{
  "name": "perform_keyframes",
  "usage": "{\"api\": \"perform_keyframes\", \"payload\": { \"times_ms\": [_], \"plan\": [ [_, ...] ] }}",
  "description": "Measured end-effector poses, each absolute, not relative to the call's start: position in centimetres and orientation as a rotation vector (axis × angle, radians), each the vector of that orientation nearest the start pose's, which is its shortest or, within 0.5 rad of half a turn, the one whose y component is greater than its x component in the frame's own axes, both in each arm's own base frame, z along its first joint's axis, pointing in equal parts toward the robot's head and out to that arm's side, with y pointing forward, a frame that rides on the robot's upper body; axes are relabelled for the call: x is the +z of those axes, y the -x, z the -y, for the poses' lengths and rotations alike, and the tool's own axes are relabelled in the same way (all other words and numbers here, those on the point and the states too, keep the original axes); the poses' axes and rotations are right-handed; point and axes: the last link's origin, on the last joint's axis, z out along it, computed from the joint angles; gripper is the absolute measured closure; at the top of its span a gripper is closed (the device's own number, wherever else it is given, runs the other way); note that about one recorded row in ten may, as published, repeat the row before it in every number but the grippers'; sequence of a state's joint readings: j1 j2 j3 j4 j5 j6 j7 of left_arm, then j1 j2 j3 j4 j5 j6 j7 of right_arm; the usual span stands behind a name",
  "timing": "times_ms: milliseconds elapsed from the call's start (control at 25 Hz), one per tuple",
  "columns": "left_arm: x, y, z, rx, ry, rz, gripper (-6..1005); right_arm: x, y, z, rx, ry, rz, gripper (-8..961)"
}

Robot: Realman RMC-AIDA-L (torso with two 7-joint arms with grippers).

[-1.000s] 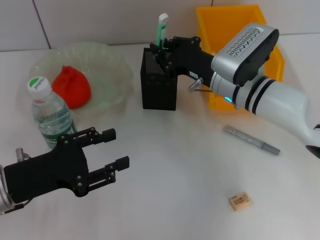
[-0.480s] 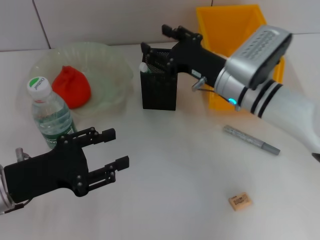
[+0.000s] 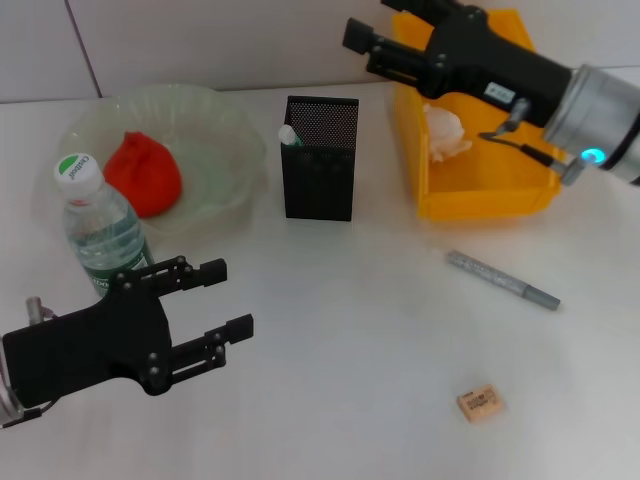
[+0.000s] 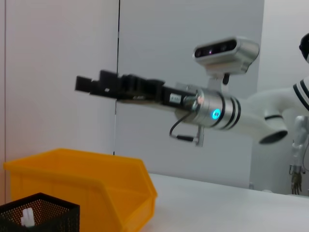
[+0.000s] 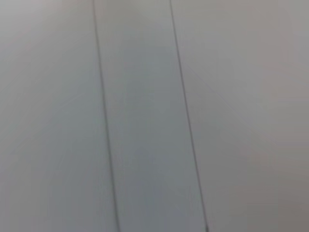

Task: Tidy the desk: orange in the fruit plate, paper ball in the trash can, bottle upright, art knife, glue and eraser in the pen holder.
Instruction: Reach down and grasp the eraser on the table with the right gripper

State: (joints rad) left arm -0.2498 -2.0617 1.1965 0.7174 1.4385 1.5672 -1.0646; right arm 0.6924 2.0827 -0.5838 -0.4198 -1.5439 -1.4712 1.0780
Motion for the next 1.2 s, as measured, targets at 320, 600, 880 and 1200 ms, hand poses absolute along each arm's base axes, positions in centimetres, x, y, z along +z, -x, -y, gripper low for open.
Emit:
{"api": "perform_keyframes", "payload": {
  "times_ms": [320, 600, 880, 1200],
  "plan": [
    [-1.8, 26.6, -26.0, -0.906, 2.744, 0.257, 362, 6.6, -17.8, -37.6, 0.905, 2.557, -0.409, 124],
    [-1.7, 27.0, -25.5, -0.890, 2.778, 0.258, 362, 10.2, -17.0, -36.2, 0.334, 2.740, -0.545, 125],
    [-1.2, 27.7, -24.6, -0.903, 2.785, 0.287, 362, 11.3, -14.8, -33.3, -0.161, 3.111, -0.457, 126],
    [-1.4, 27.8, -24.4, -0.915, 2.768, 0.316, 362, 5.5, -13.4, -31.4, -0.770, 3.177, -0.153, 127]
  ]
}}
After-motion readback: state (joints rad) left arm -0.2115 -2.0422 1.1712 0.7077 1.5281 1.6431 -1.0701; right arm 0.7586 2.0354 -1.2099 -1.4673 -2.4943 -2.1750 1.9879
